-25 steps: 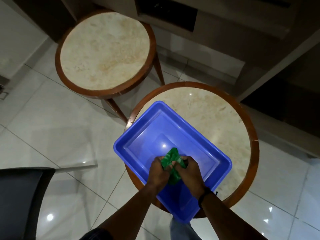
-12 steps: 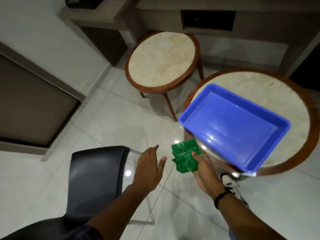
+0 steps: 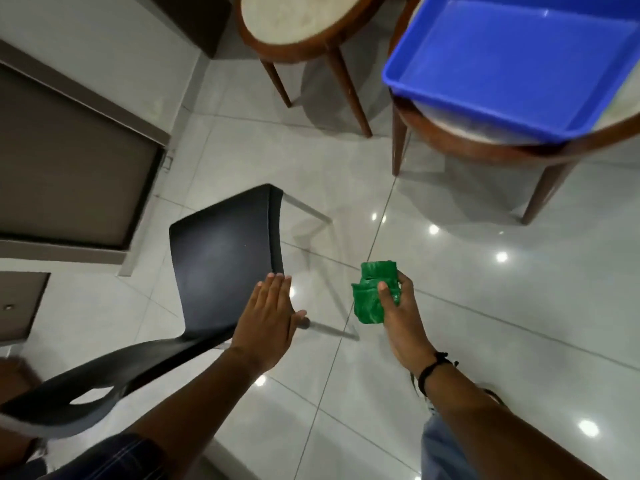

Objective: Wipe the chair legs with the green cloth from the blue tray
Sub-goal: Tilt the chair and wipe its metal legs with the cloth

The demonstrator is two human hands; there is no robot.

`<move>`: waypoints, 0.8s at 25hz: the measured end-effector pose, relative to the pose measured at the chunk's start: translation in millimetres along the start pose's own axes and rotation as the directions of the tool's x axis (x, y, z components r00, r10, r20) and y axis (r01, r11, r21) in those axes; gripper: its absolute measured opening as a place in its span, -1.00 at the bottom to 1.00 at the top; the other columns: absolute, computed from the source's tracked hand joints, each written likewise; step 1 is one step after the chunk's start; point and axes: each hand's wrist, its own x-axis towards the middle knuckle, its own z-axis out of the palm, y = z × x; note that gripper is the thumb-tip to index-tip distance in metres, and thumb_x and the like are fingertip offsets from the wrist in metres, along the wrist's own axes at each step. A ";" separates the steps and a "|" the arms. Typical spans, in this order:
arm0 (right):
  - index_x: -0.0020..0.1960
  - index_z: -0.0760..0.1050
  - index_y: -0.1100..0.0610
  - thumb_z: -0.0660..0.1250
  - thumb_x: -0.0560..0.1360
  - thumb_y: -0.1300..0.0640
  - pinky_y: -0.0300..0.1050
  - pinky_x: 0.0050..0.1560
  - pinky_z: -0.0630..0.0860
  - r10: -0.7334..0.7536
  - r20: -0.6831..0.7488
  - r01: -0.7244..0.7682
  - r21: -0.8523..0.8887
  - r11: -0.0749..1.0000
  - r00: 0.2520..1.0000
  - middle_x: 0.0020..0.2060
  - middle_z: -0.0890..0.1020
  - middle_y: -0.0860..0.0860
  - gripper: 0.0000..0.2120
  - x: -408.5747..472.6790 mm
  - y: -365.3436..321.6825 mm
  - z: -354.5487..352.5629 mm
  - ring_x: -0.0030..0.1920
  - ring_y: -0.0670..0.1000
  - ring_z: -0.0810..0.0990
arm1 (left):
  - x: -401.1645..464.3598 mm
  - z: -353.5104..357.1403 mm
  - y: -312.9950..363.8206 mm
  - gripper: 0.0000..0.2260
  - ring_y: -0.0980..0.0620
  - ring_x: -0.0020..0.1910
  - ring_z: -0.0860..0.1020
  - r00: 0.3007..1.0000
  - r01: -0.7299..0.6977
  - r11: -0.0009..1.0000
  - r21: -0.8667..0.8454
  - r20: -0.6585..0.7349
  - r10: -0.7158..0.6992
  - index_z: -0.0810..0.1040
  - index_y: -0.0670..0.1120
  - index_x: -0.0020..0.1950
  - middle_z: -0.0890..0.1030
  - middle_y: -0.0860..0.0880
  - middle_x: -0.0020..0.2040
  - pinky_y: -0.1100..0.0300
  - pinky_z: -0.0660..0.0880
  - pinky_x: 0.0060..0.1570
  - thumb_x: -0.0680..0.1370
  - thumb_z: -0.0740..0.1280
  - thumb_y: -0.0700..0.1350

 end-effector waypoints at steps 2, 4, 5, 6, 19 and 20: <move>0.51 0.46 -0.07 0.24 0.77 0.07 -0.24 0.09 0.69 -0.028 0.025 0.029 -0.044 0.999 0.999 0.34 0.69 0.06 -0.68 1.0 51.8 -5.6 0.18 -0.12 0.74 | 1.0 34.8 3.0 -0.34 -0.19 0.67 0.12 0.999 0.041 0.999 -0.002 0.000 -0.041 0.13 -0.19 0.63 0.23 -0.22 0.65 -0.09 0.04 0.64 0.69 -0.08 0.23; 0.53 0.46 -0.06 0.22 0.78 0.10 -0.28 0.13 0.70 -0.076 0.026 0.078 -0.068 0.995 0.997 0.32 0.70 0.03 -0.66 4.3 101.5 -7.7 0.17 -0.19 0.75 | 11.8 66.1 10.0 -0.36 -0.20 0.65 0.16 0.998 0.064 0.997 0.035 0.020 -0.064 0.17 -0.19 0.62 0.28 -0.22 0.63 -0.13 0.11 0.65 0.69 -0.04 0.21; 0.56 0.45 -0.01 0.21 0.78 0.12 -0.20 0.22 0.70 -0.099 0.022 0.100 -0.070 0.992 0.995 0.35 0.70 0.06 -0.64 5.9 122.8 -4.9 0.23 -0.11 0.75 | 17.6 77.5 11.8 -0.36 -0.20 0.65 0.18 0.997 0.063 0.994 0.084 0.030 -0.066 0.18 -0.20 0.61 0.30 -0.22 0.62 -0.14 0.13 0.64 0.68 -0.05 0.21; 0.59 0.43 0.05 0.20 0.78 0.13 -0.08 0.34 0.67 -0.122 0.020 0.123 -0.074 0.990 0.992 0.40 0.68 0.09 -0.62 8.1 147.7 -2.4 0.31 0.00 0.73 | 23.7 91.9 14.5 -0.35 -0.21 0.64 0.20 0.997 0.050 0.989 0.136 0.044 -0.057 0.19 -0.21 0.60 0.31 -0.24 0.61 -0.15 0.15 0.63 0.67 -0.06 0.21; 0.70 0.27 0.09 0.13 0.76 -0.07 0.33 0.77 0.10 -0.632 -0.007 0.544 -0.502 0.673 0.775 0.73 0.31 0.07 -0.46 96.7 380.0 151.5 0.77 0.21 0.19 | 63.1 159.7 -14.6 -0.45 -0.27 0.21 0.53 0.955 -0.294 0.469 0.833 0.275 0.111 0.42 -0.29 0.34 0.58 -0.28 0.21 -0.12 0.44 0.32 0.69 -0.08 0.12; 0.69 0.29 0.10 0.17 0.75 -0.04 0.36 0.75 0.11 -0.625 -0.055 0.513 -0.517 0.685 0.779 0.72 0.32 0.08 -0.45 104.4 391.0 149.4 0.76 0.23 0.20 | 64.8 160.6 -16.0 -0.50 -0.22 0.06 0.55 0.948 -0.318 0.429 0.845 0.288 0.135 0.48 -0.24 0.22 0.61 -0.22 0.08 -0.08 0.47 0.17 0.69 -0.06 0.11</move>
